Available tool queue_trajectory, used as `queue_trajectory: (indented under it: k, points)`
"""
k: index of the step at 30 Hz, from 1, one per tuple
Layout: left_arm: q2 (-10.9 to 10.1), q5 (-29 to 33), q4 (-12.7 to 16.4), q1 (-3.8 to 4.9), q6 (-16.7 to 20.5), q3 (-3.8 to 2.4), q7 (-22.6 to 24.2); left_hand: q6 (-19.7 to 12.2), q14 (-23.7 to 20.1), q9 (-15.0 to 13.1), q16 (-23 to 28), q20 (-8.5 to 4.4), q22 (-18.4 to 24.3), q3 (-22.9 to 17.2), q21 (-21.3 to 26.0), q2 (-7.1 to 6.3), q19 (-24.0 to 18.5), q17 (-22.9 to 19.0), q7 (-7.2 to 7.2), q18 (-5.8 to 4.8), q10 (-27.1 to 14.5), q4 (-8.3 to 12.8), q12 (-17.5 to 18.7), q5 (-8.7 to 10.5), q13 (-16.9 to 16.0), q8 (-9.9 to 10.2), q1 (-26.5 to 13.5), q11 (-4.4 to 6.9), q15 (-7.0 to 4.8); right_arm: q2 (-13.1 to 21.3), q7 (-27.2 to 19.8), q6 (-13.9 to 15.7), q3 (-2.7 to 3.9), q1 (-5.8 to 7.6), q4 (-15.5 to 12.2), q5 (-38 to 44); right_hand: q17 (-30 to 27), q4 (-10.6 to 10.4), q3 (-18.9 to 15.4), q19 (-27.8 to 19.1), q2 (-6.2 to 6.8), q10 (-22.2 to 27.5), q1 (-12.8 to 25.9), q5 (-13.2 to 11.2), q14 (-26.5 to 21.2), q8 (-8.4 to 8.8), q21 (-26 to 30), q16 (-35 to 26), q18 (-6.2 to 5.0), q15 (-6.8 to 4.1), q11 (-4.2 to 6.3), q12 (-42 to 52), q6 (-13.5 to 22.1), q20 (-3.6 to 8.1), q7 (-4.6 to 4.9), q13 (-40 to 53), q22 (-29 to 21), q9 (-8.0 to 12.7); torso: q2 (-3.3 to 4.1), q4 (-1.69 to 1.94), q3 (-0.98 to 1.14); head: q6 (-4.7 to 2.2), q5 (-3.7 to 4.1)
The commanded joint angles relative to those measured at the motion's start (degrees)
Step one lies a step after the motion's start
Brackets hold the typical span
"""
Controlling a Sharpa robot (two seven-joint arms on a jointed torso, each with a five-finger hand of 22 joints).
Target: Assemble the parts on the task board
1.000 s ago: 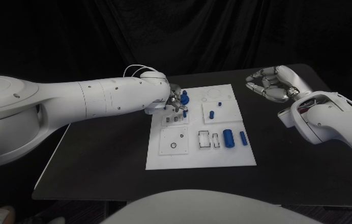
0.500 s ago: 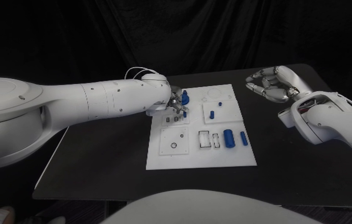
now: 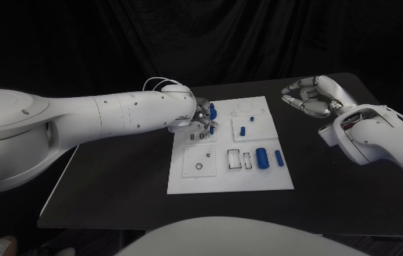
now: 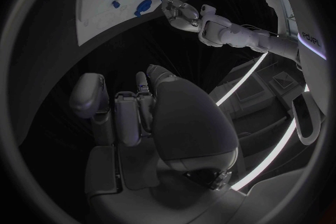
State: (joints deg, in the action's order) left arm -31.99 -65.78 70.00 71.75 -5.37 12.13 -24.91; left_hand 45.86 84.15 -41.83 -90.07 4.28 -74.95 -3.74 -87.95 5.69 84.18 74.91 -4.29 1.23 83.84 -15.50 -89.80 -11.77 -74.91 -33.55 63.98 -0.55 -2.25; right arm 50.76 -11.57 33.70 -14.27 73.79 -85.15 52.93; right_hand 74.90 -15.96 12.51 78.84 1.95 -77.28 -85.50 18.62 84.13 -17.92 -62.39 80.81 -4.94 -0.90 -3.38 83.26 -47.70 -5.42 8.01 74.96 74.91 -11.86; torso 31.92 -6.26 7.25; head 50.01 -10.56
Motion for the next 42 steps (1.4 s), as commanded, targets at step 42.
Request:
queue_trajectory:
  k: [42]
  points:
    - [0.71, 0.02, -0.67, -1.63, -1.32, -0.06, 1.22, 1.61, 5.85, -3.92, 0.07, -0.99, -8.06, -5.09, 0.63, -0.86, 0.32, 15.09, 0.86, 0.55, 6.16, 4.18, -0.2, -11.14, -15.09, 4.15, 2.38, 1.03, -0.98, -0.11, 2.48, -1.42, 0.04, -0.16, 0.36, 0.34, 6.46, -0.21, 0.44, 0.3, 0.39, -0.44, -0.19, 1.9, 1.64, -0.87, 0.01, 0.01, -0.65, 0.23, 0.09, 0.23, 0.41, -0.03, -0.1, 1.27, 7.7, 0.05, -0.06, -0.23, 0.03, -0.01, -0.13]
